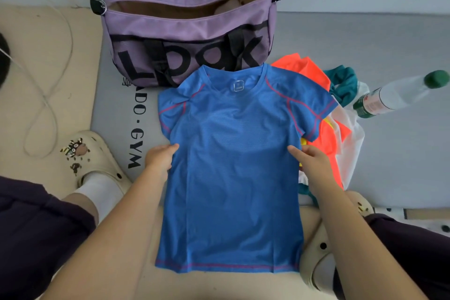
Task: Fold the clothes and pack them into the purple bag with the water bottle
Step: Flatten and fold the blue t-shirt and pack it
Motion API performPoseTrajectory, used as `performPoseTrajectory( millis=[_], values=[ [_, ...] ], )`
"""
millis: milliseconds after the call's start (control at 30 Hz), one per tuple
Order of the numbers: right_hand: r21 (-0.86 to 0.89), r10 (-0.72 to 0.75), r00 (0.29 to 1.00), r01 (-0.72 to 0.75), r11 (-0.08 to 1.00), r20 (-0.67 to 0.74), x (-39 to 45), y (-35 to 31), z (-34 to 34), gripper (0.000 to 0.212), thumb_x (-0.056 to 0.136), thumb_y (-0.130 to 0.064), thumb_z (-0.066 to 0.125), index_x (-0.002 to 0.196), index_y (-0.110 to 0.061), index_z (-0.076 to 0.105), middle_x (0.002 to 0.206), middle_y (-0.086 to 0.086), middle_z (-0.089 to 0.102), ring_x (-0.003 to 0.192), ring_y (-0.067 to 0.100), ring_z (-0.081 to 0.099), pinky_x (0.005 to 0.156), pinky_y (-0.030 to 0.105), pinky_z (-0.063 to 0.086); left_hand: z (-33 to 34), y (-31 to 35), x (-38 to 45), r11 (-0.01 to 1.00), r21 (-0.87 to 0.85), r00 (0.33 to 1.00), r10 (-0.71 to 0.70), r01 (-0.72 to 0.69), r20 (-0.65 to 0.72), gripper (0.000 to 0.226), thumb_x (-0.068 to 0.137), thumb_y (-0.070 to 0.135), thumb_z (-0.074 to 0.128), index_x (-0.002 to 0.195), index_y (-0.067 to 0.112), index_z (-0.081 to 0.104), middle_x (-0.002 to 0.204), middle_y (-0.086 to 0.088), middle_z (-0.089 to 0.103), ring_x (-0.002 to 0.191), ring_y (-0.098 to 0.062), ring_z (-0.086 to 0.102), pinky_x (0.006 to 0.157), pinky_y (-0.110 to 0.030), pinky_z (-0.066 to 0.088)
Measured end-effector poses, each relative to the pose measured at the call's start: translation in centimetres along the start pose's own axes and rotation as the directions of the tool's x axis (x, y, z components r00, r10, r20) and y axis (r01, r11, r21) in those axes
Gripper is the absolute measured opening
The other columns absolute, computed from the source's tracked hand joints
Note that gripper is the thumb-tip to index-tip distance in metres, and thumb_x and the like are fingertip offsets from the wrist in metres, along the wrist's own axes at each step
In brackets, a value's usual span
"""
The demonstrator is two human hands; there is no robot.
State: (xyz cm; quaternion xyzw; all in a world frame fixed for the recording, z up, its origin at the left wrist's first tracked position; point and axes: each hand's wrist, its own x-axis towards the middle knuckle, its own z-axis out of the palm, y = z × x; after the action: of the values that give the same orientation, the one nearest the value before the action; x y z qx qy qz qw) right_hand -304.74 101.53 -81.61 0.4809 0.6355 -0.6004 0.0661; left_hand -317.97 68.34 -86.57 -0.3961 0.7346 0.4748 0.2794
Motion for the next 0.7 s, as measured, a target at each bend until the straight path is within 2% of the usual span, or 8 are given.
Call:
performPoseTrajectory(
  millis=[100,167,233,333,433,533,600,700],
  values=[
    [0.153,0.068,0.986,-0.092,0.984,0.153,0.0,-0.1,-0.5,0.010,0.088,-0.020,0.069,0.090,-0.010,0.067,0.096,0.005,0.073,0.089,0.023,0.068,0.080,0.036,0.053,-0.3,0.1,-0.1,0.994,-0.102,0.996,0.036,-0.028,0.081,0.014,0.087,0.020,0.071,0.078,0.015,0.062,0.085,-0.001,0.068,0.078,-0.017,0.063,0.071,-0.029,0.051],
    [0.159,0.128,0.965,-0.166,0.973,0.227,-0.1,-0.1,-0.8,0.022,0.089,-0.024,0.068,0.103,-0.007,0.070,0.101,0.005,0.075,0.089,0.020,0.071,0.077,0.031,0.054,-0.7,0.0,-0.8,0.992,-0.124,0.988,0.039,-0.020,0.151,0.010,0.089,0.022,0.069,0.083,0.016,0.064,0.088,0.002,0.071,0.080,-0.014,0.066,0.070,-0.028,0.051],
    [0.146,0.149,0.959,-0.187,0.971,0.239,-0.2,-0.2,-1.0,0.021,0.089,-0.026,0.067,0.103,-0.010,0.072,0.100,0.002,0.076,0.087,0.017,0.070,0.074,0.028,0.053,-1.0,-0.4,-1.4,0.994,-0.107,0.975,0.020,0.004,0.221,0.005,0.092,0.024,0.066,0.089,0.019,0.067,0.091,0.005,0.072,0.083,-0.011,0.067,0.070,-0.026,0.049],
    [0.215,0.075,0.980,-0.115,0.970,0.185,-0.2,-0.8,-1.7,0.016,0.091,-0.024,0.066,0.099,-0.013,0.074,0.105,0.000,0.075,0.093,0.015,0.070,0.079,0.029,0.052,-2.0,-0.4,-2.2,0.976,-0.218,0.977,0.064,-0.019,0.203,0.006,0.094,0.022,0.063,0.091,0.017,0.066,0.094,0.003,0.072,0.084,-0.010,0.067,0.073,-0.026,0.051],
    [0.319,-0.024,0.992,-0.018,0.948,0.126,-0.1,-2.3,-2.2,0.013,0.094,-0.021,0.062,0.092,-0.015,0.074,0.097,-0.001,0.075,0.085,0.013,0.071,0.073,0.026,0.053,-3.4,0.7,-3.2,0.907,-0.412,0.979,0.149,-0.082,0.135,0.011,0.097,0.019,0.059,0.086,0.019,0.061,0.094,0.002,0.072,0.085,-0.010,0.068,0.079,-0.027,0.052],
    [0.307,-0.105,0.991,0.075,0.949,0.085,0.0,-4.3,-2.4,0.017,0.098,-0.017,0.055,0.095,-0.020,0.072,0.097,0.000,0.073,0.085,0.015,0.067,0.074,0.030,0.054,-4.2,2.6,-4.3,0.878,-0.447,0.964,0.243,-0.171,0.110,0.013,0.098,0.016,0.057,0.086,0.017,0.059,0.094,0.000,0.071,0.089,-0.014,0.067,0.079,-0.027,0.052],
    [0.258,-0.163,0.986,0.149,0.955,0.031,0.2,-5.6,-2.4,0.016,0.096,-0.015,0.056,0.092,-0.023,0.069,0.089,-0.001,0.071,0.079,0.014,0.064,0.070,0.032,0.051,-4.5,4.0,-4.6,0.879,-0.410,0.950,0.303,-0.245,0.082,0.003,0.098,0.012,0.057,0.099,0.013,0.060,0.099,-0.007,0.068,0.094,-0.021,0.065,0.077,-0.028,0.052],
    [0.200,-0.194,0.974,0.214,0.956,-0.116,0.3,-7.0,-2.4,0.015,0.089,-0.019,0.065,0.088,-0.033,0.061,0.070,-0.006,0.063,0.058,0.007,0.056,0.057,0.028,0.044,-5.0,5.9,-4.9,0.870,-0.385,0.923,0.372,-0.309,0.100,0.037,0.097,0.010,0.057,0.132,0.023,0.054,0.099,-0.011,0.068,0.091,-0.020,0.067,0.080,-0.031,0.054]
  ],
)
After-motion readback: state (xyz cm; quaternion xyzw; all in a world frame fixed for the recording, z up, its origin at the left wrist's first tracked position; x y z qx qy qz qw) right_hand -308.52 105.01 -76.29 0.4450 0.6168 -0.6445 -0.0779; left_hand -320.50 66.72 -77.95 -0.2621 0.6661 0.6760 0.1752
